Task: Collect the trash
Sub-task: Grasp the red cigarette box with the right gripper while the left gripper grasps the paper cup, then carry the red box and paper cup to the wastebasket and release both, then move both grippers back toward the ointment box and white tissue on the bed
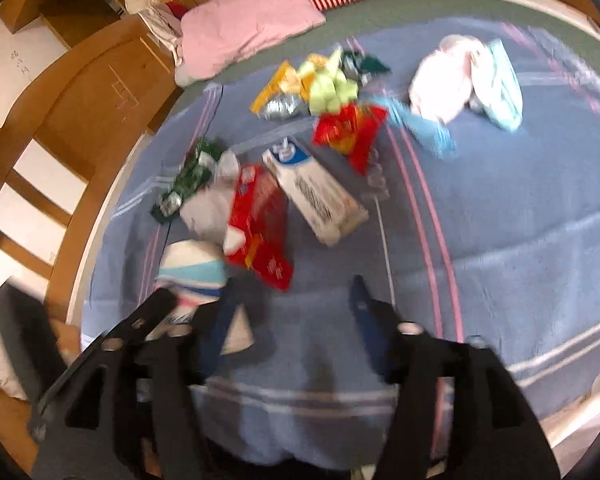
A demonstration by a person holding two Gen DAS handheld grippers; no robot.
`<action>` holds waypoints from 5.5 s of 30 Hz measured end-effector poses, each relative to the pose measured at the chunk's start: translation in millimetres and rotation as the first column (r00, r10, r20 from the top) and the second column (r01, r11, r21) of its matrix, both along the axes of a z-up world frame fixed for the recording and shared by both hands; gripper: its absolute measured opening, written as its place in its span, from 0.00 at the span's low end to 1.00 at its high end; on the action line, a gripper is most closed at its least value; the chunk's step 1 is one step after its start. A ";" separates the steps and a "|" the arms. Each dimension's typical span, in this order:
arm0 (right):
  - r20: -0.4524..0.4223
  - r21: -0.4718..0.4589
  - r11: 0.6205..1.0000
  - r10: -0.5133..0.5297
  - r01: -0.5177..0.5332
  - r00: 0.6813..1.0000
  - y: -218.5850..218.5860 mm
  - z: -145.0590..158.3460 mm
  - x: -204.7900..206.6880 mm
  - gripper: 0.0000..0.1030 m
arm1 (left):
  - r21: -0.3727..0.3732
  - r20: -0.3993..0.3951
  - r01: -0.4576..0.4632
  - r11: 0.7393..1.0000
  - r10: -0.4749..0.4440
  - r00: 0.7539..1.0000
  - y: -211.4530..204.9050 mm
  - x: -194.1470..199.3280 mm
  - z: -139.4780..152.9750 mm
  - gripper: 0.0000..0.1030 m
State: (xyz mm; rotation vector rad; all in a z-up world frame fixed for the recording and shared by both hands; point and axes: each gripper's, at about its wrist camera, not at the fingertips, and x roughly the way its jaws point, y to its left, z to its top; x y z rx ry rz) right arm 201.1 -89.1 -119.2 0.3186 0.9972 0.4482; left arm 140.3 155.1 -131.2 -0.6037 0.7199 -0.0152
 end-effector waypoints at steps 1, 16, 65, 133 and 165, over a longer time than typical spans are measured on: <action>0.016 -0.009 1.000 -0.004 0.004 1.000 5.7 2.9 4.6 0.72 | 0.012 0.015 -0.031 0.999 0.031 0.999 1.8 -3.3 1.7 0.36; -0.026 -0.323 0.945 0.042 -0.049 0.999 99.8 -30.4 57.1 0.32 | 0.024 0.033 -0.269 0.963 0.269 0.963 30.7 -16.9 2.6 0.36; 0.150 -0.241 0.970 0.011 0.025 0.989 -70.8 50.8 -91.6 0.30 | 0.075 0.027 0.004 0.997 -0.006 1.000 -10.8 -4.6 4.4 0.36; 0.468 -0.128 0.878 -0.357 0.462 0.808 -136.5 77.9 -161.2 0.97 | 0.149 -0.028 0.006 0.989 -0.002 1.000 -10.0 -20.0 12.8 0.96; 0.192 -0.184 0.971 -0.115 0.151 0.975 -50.3 31.5 -101.7 0.43 | 0.108 -0.047 -0.050 0.993 0.055 0.997 -0.5 -27.2 11.1 0.96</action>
